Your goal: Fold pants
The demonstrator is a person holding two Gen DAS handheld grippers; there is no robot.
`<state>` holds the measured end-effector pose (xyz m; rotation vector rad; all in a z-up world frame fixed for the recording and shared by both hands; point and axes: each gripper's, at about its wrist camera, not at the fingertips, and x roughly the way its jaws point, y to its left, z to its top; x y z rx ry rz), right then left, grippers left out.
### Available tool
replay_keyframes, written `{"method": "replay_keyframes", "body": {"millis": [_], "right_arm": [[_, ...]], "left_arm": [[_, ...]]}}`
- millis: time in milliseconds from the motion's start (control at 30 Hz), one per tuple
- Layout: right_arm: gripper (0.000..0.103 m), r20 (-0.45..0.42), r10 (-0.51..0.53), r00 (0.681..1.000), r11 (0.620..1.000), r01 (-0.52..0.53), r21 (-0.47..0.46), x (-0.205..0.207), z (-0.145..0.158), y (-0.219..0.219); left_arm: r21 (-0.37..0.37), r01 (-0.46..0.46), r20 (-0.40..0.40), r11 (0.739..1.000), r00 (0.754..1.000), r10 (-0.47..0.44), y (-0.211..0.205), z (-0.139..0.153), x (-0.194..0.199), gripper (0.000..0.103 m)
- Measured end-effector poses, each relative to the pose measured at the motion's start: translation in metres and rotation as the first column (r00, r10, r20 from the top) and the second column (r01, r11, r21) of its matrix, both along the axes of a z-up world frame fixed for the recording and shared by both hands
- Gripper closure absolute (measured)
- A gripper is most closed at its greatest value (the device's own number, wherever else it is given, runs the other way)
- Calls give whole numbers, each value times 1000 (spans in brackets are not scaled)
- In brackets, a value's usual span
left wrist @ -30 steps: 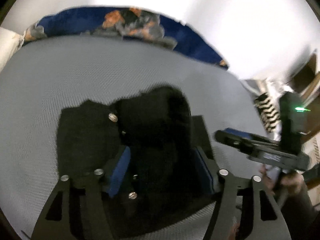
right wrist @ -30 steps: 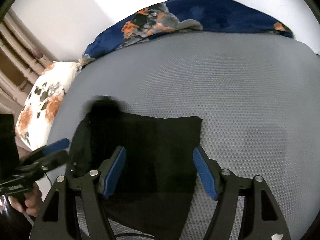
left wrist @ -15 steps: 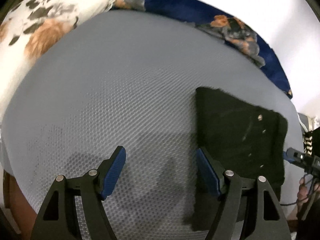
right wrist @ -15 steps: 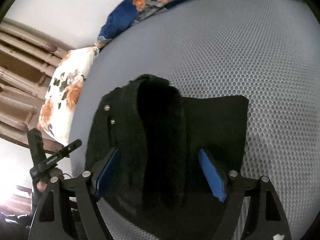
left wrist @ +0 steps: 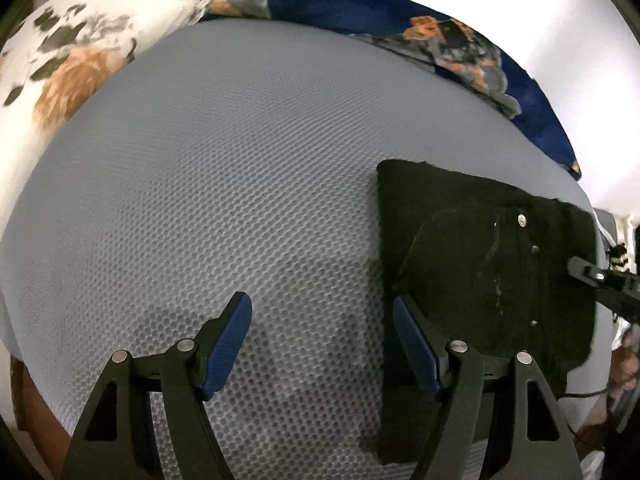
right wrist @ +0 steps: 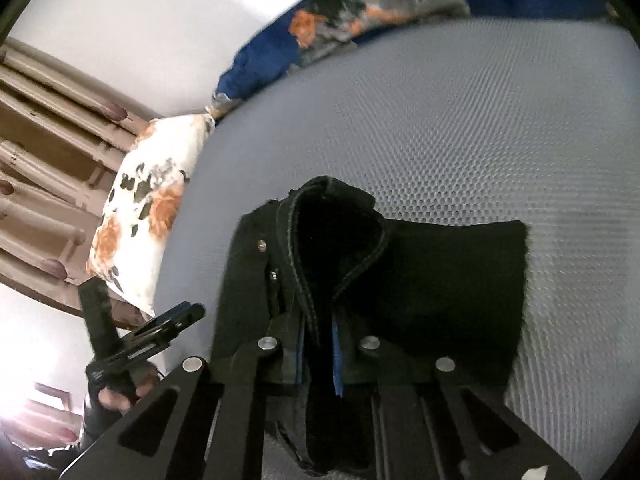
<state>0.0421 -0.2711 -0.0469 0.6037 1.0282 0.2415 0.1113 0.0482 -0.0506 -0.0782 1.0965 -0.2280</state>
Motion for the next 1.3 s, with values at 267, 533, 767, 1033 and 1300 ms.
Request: {"method": "replay_keyframes", "body": {"millis": [267, 533, 767, 1033, 1300], "right_arm": [[95, -46, -126, 991, 990, 123, -66, -41, -8, -33], [92, -98, -168, 981, 975, 150, -166, -37, -46, -40], [85, -100, -173, 980, 970, 151, -193, -32, -44, -33], [78, -114, -159, 981, 968, 132, -213, -46, -40, -28], [74, -116, -163, 980, 966, 135, -220, -64, -35, -22]], "left_arm": [[-9, 63, 30, 998, 998, -63, -22, 10, 5, 29], [103, 148, -18, 984, 989, -147, -63, -22, 6, 29], [202, 169, 7, 965, 985, -174, -78, -28, 3, 29], [213, 158, 11, 964, 986, -164, -83, -31, -2, 29], [208, 172, 8, 963, 984, -178, -85, -31, -14, 29]]}}
